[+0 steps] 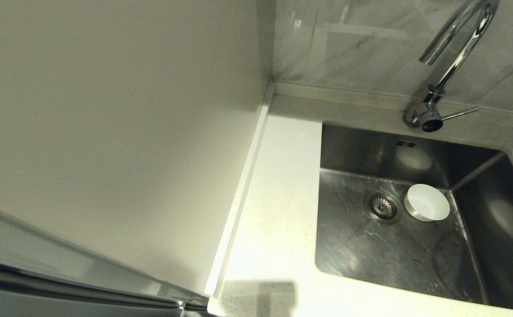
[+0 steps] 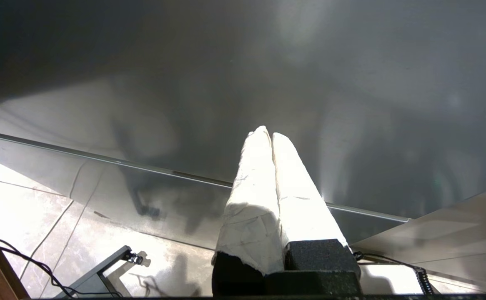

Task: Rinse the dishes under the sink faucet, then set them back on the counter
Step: Put a bowl into the sink

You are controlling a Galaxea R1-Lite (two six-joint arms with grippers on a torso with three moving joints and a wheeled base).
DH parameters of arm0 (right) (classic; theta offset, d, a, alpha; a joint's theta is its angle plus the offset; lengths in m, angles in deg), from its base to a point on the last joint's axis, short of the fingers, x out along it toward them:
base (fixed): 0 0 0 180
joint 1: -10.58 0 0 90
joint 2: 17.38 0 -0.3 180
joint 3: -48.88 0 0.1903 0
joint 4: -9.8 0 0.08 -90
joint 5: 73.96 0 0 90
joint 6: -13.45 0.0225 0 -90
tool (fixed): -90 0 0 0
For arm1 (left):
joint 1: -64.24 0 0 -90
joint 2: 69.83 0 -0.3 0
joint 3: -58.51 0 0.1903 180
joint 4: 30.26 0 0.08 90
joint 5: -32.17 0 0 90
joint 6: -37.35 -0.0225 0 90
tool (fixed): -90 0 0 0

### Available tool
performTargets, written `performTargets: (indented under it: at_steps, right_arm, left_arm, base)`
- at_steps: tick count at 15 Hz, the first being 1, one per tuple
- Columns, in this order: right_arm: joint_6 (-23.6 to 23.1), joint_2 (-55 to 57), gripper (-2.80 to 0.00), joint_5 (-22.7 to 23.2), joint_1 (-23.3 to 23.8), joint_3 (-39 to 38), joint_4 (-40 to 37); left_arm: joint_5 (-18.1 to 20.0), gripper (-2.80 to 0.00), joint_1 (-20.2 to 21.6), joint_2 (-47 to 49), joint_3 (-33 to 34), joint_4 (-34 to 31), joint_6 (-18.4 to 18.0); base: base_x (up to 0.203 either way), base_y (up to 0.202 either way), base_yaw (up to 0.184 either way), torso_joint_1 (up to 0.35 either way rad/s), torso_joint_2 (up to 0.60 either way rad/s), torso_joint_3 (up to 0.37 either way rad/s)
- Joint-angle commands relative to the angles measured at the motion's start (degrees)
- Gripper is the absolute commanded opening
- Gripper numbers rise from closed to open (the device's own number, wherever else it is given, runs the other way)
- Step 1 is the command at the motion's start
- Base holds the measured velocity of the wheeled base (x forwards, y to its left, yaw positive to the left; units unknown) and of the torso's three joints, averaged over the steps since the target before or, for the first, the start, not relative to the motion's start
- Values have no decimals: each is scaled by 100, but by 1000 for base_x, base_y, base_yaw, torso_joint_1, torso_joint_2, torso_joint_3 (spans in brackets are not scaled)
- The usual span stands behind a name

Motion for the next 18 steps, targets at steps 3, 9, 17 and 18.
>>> performTargets:
  at_steps: [3, 9, 17, 18]
  right_arm:
    - [-13, 3, -280, 11, 6, -33, -29]
    - [-41, -175, -280, 15, -191, -43, -17]
    - [-67, -1288, -280, 19, -947, -1143, 4]
    - [-81, -1554, -280, 16, -1040, -1570, 54]
  left_arm:
    - [0, -280, 2, -18, 0, 2, 3]
    - [-2, -280, 2, -18, 0, 2, 3]
    - [-9, -280, 2, -18, 0, 2, 3]
    - [-4, -280, 2, -26, 0, 2, 3]
  base:
    - [0, 0, 0, 0, 0, 0]
    - [0, 0, 0, 0, 0, 0]
    - [0, 0, 0, 0, 0, 0]
    - [0, 0, 0, 0, 0, 0]
